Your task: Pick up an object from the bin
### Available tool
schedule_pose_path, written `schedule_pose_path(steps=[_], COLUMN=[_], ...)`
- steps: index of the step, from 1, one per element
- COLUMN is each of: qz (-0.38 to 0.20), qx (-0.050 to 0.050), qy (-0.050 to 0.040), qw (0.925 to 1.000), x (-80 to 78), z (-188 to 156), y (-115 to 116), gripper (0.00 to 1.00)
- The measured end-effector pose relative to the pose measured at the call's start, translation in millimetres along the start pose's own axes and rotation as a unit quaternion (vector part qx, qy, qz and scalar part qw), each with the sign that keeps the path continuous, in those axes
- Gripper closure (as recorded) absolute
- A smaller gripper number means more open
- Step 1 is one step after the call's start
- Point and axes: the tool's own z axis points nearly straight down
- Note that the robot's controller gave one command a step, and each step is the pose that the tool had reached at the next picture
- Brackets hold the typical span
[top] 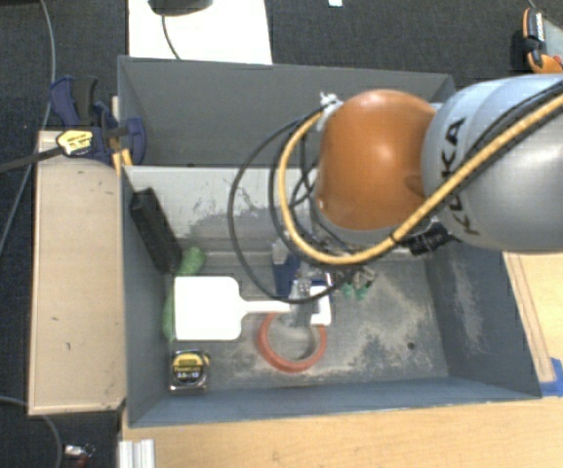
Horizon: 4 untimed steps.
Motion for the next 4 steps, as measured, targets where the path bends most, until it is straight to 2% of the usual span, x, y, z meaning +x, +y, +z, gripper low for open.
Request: schedule_pose_path(steps=[1, 2, 3, 4], qz=[0.003, -0.074, -0.042, -0.071], qx=[-0.001, -0.001, -0.002, -0.001], qy=[-0.0038, -0.0059, -0.0099, -0.0089], qw=[1.0, 0.9973, 0.9991, 0.9975], x=[-1.8, -35.2, -31.4, -35.8], z=[-4, 113, 134, 137], y=[-1, -39, -40, -44], gripper=[0.0, 0.0, 0.0, 0.0])
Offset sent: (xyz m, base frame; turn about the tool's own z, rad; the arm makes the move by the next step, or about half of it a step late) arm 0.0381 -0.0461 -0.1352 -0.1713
